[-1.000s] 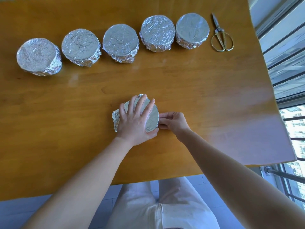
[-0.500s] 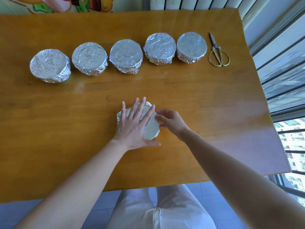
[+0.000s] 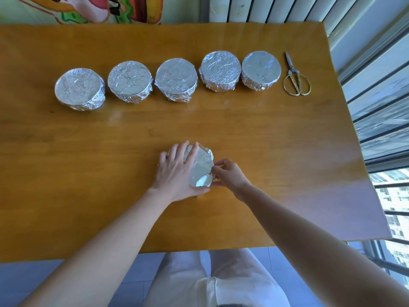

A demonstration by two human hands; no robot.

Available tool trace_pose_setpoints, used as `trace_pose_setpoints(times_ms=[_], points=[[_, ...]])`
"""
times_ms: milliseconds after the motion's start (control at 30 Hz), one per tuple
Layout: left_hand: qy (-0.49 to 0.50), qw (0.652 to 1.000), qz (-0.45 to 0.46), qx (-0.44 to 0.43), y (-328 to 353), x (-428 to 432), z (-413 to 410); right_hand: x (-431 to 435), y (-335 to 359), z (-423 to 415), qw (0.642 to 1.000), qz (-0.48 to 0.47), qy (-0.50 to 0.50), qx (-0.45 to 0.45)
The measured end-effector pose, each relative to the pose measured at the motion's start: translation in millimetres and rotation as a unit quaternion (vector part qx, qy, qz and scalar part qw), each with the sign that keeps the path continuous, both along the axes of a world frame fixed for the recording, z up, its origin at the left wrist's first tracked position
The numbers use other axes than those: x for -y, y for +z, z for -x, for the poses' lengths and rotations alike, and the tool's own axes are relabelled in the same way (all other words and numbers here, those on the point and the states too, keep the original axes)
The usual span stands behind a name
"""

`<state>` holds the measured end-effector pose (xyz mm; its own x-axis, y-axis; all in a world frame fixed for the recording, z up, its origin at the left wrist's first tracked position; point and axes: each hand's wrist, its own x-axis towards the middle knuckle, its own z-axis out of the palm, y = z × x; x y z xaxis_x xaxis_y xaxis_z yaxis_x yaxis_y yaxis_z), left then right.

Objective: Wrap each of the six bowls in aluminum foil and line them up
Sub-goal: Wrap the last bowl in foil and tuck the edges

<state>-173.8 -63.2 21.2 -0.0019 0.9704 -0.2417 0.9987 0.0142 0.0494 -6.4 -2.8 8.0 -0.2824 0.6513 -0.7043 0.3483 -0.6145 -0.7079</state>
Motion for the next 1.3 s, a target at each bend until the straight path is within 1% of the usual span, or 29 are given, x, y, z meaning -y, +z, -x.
trace_pose_setpoints(times_ms=[67,133,200,267,333,400,433,500,600,667,733,933,1067,1133,1200,1300], points=[[-0.048,0.998,0.004,0.027,-2.8,5.9,12.0,4.5,2.8,-0.8,0.998,0.048,0.031,-0.020],[-0.076,0.996,0.015,0.053,-3.2,12.0,22.1,6.4,8.7,-4.2,0.992,0.089,0.086,-0.029],[-0.078,0.994,0.010,0.071,-1.3,16.2,26.2,4.1,13.2,-9.1,0.988,0.086,0.125,-0.017],[-0.041,0.995,-0.018,0.088,2.7,18.4,20.3,-2.0,11.1,-13.1,0.992,0.034,0.117,0.025],[0.032,0.995,-0.049,0.077,6.2,17.4,4.7,-8.9,5.3,-16.0,0.994,-0.031,0.087,0.066],[0.114,0.991,-0.044,0.053,6.0,14.1,-14.5,-13.6,0.4,-17.9,0.984,-0.121,0.083,0.099],[0.139,0.989,-0.031,0.043,3.6,12.9,-22.7,-14.5,-0.4,-18.6,0.976,-0.167,0.090,0.104],[0.159,0.987,-0.010,0.033,-6.2,13.1,-32.4,-13.5,1.5,-18.6,0.960,-0.241,0.113,0.088],[0.165,0.986,-0.015,0.027,-19.2,15.3,-32.6,-9.9,-0.7,-15.0,0.942,-0.287,0.162,0.069],[0.168,0.985,-0.034,0.018,-22.2,16.3,-32.2,-7.9,-5.9,-12.0,0.937,-0.294,0.176,0.064],[0.172,0.984,-0.051,0.011,-23.2,15.7,-33.0,-6.5,-10.8,-9.7,0.944,-0.274,0.175,0.056],[0.164,0.985,-0.059,0.002,-23.9,15.0,-31.6,-3.2,-16.6,-7.7,0.964,-0.214,0.158,0.009],[0.160,0.985,-0.059,-0.001,-24.9,15.0,-31.3,-5.2,-17.7,-19.5,0.961,-0.195,0.194,-0.038],[0.159,0.985,-0.061,-0.004,-24.9,15.0,-31.0,-6.3,-17.0,-24.8,0.948,-0.219,0.226,-0.039],[0.159,0.985,-0.060,-0.006,-25.0,15.1,-30.7,-5.1,-20.6,-24.8,0.935,-0.263,0.237,-0.020],[0.158,0.986,-0.057,-0.011,-24.4,15.1,-30.8,-3.3,-24.6,-18.8,0.931,-0.302,0.204,0.011]])
